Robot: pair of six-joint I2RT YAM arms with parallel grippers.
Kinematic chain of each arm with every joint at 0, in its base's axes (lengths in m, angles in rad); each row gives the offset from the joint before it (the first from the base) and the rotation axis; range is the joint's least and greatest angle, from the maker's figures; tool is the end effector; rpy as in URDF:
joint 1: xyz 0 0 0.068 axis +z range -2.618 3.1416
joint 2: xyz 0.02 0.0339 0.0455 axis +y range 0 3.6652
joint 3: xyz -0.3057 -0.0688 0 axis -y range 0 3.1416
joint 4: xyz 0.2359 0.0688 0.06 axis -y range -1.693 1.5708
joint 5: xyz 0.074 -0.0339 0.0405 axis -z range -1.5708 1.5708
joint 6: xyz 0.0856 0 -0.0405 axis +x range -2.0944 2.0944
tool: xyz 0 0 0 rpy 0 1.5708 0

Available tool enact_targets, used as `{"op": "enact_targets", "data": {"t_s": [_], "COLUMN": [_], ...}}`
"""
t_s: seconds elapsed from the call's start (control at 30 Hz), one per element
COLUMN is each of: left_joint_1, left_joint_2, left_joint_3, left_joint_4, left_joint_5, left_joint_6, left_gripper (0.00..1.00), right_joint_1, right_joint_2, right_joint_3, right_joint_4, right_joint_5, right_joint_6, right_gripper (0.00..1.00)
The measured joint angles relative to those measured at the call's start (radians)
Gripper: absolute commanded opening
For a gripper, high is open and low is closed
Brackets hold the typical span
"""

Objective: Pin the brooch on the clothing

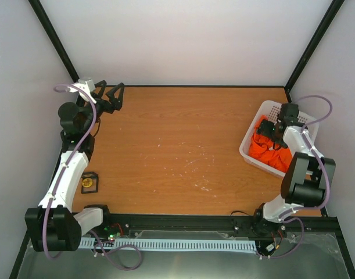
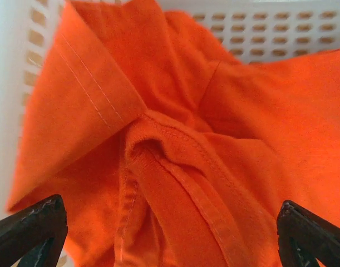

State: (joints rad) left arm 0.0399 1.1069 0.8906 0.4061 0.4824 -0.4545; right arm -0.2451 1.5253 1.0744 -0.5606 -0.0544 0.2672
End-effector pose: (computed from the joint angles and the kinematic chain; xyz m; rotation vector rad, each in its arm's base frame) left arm 0.2750 -0.0288 0.4231 0.0606 1.4355 -0.6745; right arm 0.3205 -0.0754 0.2349 0.6346 2.5027 0.0784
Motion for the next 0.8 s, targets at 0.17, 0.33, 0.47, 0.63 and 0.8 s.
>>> {"op": "enact_targets", "data": {"t_s": [0.17,0.33,0.47,0.63,0.8], "left_joint_1": [0.002,-0.002,-0.007,-0.007,-0.006], "left_joint_2": [0.006,0.006,0.006,0.006,0.006], "left_joint_3": [0.001,0.022,0.043,0.056,0.070], "left_joint_4": [0.047,0.047,0.048,0.046,0.043], "left_joint_5": [0.046,0.065,0.090,0.126,0.163], "left_joint_6": [-0.035,-0.031,-0.029,-0.017,-0.004], "left_gripper": [1.00,1.00,1.00,1.00,1.00], "right_joint_1": [0.034,0.051,0.050,0.052,0.055], "right_joint_2": [0.136,0.216,0.232,0.211,0.096], "right_joint_3": [0.000,0.000,0.000,0.002,0.036], "right_joint_4": [0.024,0.047,0.062,0.060,0.032], "right_joint_5": [-0.006,0.030,0.052,0.080,0.108], "right_joint_6": [-0.010,-0.019,-0.022,-0.026,-0.024], "right_gripper": [0.93,0.58,0.20,0.03,0.03]}}
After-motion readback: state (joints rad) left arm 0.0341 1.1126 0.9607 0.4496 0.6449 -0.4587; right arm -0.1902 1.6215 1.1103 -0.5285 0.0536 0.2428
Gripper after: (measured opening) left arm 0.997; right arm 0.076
